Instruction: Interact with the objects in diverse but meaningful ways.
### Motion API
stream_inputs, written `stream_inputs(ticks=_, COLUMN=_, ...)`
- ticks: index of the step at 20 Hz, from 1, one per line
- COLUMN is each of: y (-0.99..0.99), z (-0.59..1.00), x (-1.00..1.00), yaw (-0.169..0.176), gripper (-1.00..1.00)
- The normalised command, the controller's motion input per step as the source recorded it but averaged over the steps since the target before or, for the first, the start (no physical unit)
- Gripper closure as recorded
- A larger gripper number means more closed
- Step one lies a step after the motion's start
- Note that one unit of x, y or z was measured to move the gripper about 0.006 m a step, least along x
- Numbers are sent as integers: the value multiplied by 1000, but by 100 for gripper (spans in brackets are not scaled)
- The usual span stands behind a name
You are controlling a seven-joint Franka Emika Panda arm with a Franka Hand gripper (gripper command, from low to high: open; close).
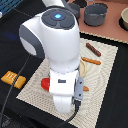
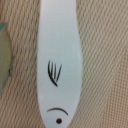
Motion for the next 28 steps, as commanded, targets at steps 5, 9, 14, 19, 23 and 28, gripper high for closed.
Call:
stream_inputs(ticks=5, y=28, z=981, x=370, yaw=-28, gripper=-100)
stream_inputs(ticks=9, y=211, z=771, x=96, yaw=-6, gripper=-100)
stream_inputs(ticks=14, y=238, z=470, x=-310, yaw=-5, gripper=-100)
stream_inputs(ticks=19, y=53, z=483, x=-897, yaw=-63, gripper=-100)
stream_inputs(ticks=23, y=-27, z=526, x=-876, yaw=-84, gripper=-100)
stream_inputs(ticks=28, y=-153, z=483, x=-753, yaw=-103, gripper=-100)
